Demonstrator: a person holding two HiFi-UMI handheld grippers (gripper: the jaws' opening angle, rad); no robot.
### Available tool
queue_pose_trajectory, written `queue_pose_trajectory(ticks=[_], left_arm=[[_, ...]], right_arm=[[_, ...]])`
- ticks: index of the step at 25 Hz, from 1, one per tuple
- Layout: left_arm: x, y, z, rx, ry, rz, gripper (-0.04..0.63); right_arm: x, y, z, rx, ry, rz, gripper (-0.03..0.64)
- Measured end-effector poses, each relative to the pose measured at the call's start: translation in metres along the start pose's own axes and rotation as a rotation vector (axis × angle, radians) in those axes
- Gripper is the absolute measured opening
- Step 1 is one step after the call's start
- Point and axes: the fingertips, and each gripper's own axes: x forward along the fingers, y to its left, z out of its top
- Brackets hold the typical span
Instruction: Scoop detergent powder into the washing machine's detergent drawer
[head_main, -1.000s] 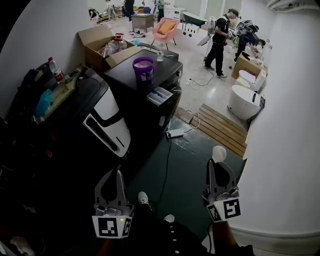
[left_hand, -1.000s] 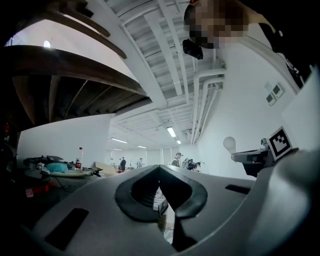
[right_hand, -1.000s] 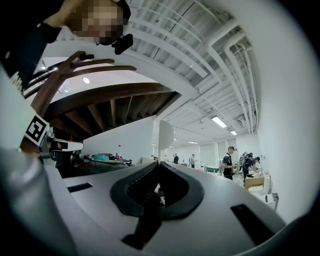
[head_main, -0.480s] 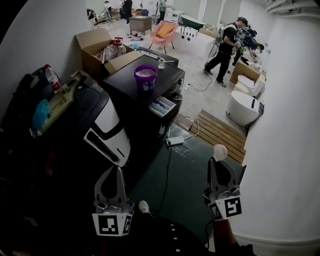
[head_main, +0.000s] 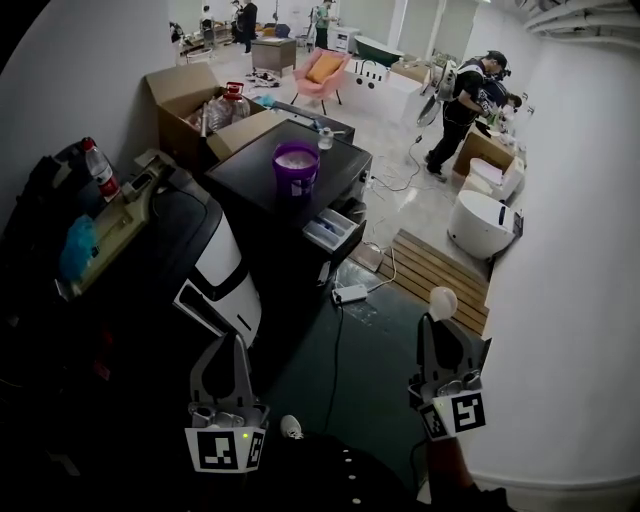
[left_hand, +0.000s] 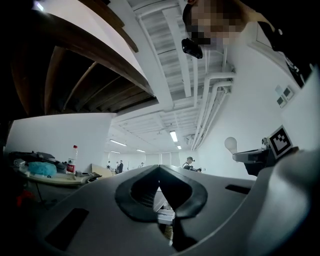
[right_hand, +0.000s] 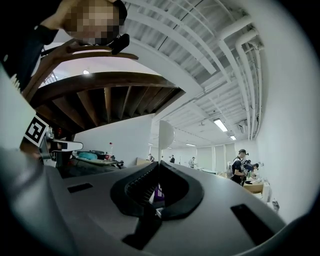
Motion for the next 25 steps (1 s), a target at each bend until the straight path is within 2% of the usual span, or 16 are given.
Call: queue_pose_trajectory(ticks=[5, 10, 18, 25], left_arm=[[0.010, 0.021, 0.000, -0.005, -0.016, -0.023, 0.014], [0.013, 0.040, -0.011, -0.003, 0.003, -0.046, 0.014], [0.028, 0.056, -0.024, -0.008, 0.033, -0.054, 0.014], [0.052, 0.069, -0.031, -0.004, 0.037, -0.024, 0.014]], right_arm=[[0.017, 0.010, -0.001, 0.003, -0.005, -0.034, 0.032], [0.030, 0.025, -0.006, 0.013, 0.004, -0.069, 0.032], [0.051, 0.029, -0.019, 0.007, -0.008, -0.045, 0.034], [0.086, 0.020, -0.033, 0.033, 0.006, -0.034, 0.032]])
